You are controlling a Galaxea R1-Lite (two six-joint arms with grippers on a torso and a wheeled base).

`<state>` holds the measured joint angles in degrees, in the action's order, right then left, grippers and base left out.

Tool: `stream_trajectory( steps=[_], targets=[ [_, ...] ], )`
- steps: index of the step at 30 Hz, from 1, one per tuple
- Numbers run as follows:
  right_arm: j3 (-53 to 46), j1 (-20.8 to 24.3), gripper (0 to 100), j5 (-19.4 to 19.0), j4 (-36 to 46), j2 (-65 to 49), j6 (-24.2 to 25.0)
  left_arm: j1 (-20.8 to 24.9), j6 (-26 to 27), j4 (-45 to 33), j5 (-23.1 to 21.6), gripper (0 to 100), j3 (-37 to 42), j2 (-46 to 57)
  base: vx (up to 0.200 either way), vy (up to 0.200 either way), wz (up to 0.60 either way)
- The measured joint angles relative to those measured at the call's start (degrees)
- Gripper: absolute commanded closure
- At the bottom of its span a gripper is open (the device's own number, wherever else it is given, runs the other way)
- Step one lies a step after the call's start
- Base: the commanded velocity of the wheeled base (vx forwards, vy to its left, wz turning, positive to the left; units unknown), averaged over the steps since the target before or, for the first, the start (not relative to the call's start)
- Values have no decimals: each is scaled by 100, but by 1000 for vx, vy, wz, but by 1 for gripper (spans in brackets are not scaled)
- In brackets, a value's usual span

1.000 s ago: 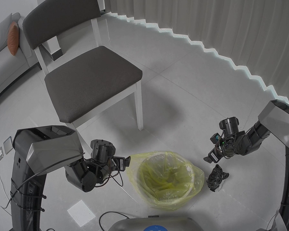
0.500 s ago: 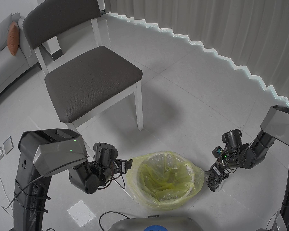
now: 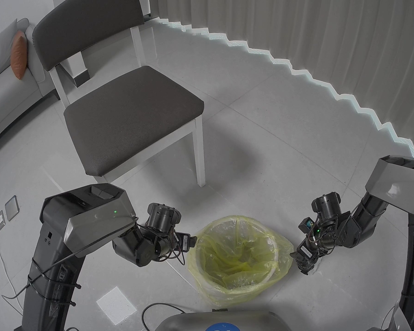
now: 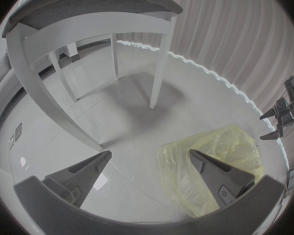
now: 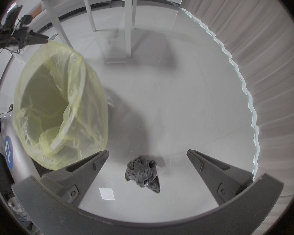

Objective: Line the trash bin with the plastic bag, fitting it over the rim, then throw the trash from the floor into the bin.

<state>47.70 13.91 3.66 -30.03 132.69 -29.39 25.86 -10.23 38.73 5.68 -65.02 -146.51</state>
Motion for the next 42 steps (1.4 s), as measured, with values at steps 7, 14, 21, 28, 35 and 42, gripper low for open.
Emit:
stream_trajectory(
  steps=[7,14,21,28,35,42],
  targets=[
    [52,39,0,-2,-110,261,9,-54,-94,57,-27,0,-143,6,0,0,0],
    [483,98,0,0,-62,589,13,-108,-422,286,-178,0,339,461,0,0,0],
    [1250,183,0,37,652,824,28,-117,-542,355,-268,0,751,919,0,0,0],
    [2065,265,0,83,931,1058,41,-84,-542,616,-254,0,1095,1200,0,0,0],
    [3168,297,0,118,1574,1364,73,-59,-534,794,-227,0,1387,1363,0,0,0],
    [4137,276,0,191,2481,1655,158,-48,-529,884,-221,0,1527,1457,0,0,0]
  ],
)
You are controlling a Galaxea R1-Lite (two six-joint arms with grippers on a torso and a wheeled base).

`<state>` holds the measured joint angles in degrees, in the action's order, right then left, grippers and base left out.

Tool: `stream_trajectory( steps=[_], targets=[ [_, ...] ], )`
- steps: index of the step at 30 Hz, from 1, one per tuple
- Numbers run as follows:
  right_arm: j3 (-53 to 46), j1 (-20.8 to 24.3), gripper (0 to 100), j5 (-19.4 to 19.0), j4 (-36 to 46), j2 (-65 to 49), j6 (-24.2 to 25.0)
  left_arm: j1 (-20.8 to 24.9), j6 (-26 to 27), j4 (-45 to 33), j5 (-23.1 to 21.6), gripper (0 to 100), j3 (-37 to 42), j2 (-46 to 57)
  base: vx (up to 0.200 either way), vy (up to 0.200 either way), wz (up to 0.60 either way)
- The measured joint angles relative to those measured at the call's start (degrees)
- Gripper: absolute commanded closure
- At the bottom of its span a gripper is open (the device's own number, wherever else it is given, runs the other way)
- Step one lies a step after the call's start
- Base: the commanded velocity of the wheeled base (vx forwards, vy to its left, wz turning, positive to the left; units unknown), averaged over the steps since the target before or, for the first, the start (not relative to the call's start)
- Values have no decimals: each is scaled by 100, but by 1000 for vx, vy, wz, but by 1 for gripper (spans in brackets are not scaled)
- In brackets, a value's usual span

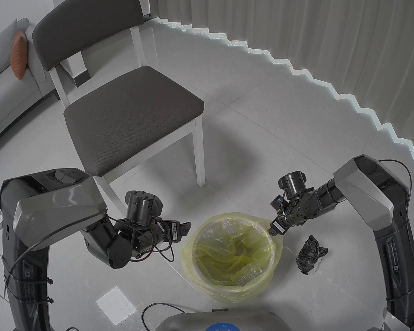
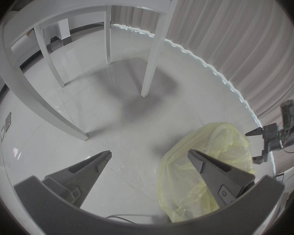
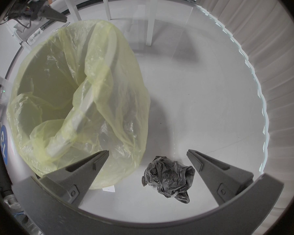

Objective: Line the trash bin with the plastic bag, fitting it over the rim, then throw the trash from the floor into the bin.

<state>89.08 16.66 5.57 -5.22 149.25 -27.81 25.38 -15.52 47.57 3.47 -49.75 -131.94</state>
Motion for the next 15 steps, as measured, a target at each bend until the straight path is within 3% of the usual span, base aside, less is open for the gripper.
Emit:
stream_trajectory(
  steps=[6,15],
  targets=[
    [684,23,0,20,299,279,290,16,-7,173,-2,0,160,44,0,0,0],
    [940,124,0,-11,391,433,773,39,-16,268,-4,0,194,24,0,0,0]
  ],
)
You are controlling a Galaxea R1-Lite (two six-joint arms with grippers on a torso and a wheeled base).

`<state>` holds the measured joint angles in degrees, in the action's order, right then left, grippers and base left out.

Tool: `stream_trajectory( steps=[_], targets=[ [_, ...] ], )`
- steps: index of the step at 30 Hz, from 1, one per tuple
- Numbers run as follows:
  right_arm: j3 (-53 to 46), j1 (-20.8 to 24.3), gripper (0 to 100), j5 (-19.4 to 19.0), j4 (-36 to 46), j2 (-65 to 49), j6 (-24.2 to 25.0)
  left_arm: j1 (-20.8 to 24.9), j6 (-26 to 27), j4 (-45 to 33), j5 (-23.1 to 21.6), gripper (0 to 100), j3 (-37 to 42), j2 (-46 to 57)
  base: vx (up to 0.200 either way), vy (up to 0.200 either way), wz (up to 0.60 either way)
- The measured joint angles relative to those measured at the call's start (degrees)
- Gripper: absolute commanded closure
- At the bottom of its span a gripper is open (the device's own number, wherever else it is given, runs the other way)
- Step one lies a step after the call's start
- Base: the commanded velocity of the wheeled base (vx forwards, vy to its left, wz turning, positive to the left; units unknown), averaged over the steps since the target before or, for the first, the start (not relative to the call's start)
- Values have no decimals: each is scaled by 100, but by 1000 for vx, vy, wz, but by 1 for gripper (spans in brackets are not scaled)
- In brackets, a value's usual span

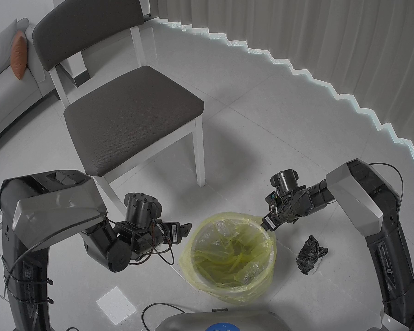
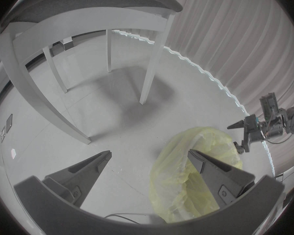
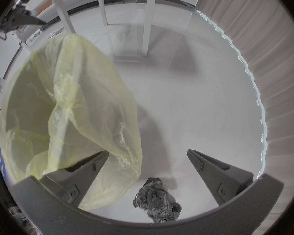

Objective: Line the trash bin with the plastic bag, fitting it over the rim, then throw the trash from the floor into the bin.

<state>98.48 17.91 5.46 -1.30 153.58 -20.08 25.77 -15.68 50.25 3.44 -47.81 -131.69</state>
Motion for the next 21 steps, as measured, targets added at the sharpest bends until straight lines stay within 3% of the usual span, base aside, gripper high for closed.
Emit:
stream_trajectory(
  steps=[13,21],
  targets=[
    [284,89,0,-180,432,91,829,16,-16,6,-2,0,22,-11,0,0,0],
    [158,-46,0,-249,830,-223,862,-15,-6,362,-7,0,169,-11,0,0,0]
  ],
)
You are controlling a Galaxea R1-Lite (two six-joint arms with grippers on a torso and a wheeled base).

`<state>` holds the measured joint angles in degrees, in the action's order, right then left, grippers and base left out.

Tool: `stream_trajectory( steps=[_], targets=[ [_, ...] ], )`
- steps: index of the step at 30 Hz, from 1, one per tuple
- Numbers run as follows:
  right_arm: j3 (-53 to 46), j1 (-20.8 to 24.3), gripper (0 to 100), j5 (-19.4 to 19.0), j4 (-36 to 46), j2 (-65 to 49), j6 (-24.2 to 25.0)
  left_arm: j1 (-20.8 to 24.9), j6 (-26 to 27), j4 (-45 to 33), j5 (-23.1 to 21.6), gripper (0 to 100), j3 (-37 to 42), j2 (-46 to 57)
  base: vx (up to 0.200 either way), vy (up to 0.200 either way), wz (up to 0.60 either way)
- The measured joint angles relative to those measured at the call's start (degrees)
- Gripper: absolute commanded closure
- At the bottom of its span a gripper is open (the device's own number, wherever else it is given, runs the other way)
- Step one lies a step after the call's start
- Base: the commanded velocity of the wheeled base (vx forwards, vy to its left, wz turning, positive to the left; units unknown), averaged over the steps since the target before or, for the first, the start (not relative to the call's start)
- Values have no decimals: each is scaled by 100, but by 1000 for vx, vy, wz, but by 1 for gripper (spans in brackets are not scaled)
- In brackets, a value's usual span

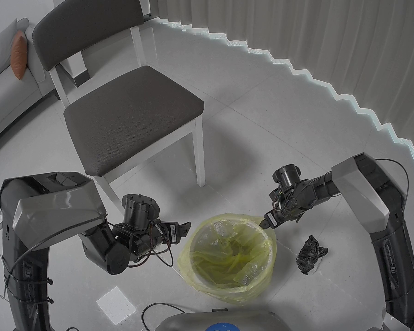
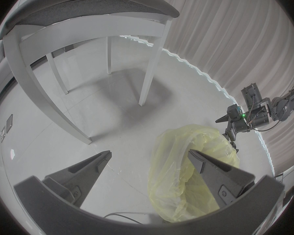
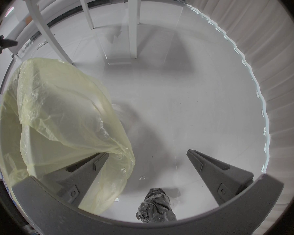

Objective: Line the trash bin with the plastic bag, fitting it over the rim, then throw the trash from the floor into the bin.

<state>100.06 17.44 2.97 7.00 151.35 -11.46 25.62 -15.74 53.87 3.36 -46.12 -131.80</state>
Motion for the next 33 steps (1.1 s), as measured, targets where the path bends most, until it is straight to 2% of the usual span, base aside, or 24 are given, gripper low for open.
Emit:
stream_trajectory(
  steps=[14,20,22,23,29,33],
  targets=[
    [-1018,-249,0,-46,165,-1287,20,-35,-10,528,-15,0,375,49,0,0,0],
    [-1676,239,0,110,-57,-1783,16,-38,-5,796,73,0,511,94,0,0,0],
    [-1869,444,0,340,-366,-1898,-6,-33,-2,924,143,0,594,143,0,0,0],
    [-2026,755,0,608,-681,-1981,-94,-2,-2,1253,191,0,759,243,0,0,0],
    [-2157,1340,0,1024,-887,-2000,-340,168,6,1979,315,0,1235,444,0,0,0],
    [-2185,1612,0,1142,-1085,-1921,-482,308,28,2520,391,0,1487,534,0,0,0]
  ],
)
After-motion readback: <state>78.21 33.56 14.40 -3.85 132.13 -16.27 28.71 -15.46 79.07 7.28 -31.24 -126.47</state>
